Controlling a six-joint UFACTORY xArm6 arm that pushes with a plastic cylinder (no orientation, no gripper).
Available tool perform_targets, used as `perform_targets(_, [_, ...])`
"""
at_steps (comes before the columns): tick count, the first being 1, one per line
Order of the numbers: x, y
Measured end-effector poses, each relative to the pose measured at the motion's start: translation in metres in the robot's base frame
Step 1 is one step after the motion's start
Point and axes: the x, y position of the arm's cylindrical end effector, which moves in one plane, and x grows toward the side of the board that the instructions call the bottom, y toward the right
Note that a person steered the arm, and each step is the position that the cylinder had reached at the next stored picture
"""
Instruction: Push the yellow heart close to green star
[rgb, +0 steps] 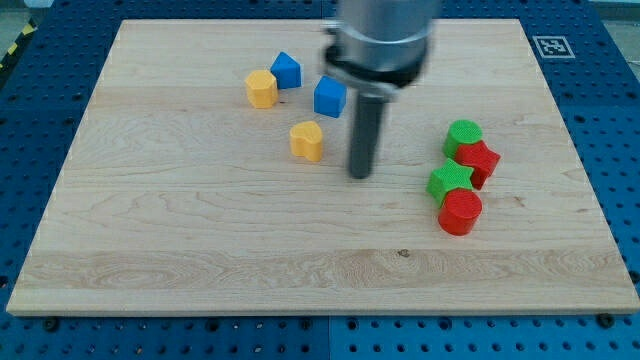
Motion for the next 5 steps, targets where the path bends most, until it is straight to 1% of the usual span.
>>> perform_targets(1, [-0.022,-0.080])
perform_targets(2, [-0.050,-0.028])
perform_targets(3, [-0.014,0.089])
perform_targets(4, [-0.044,0.026])
perform_targets(5, [0.003,-0.024])
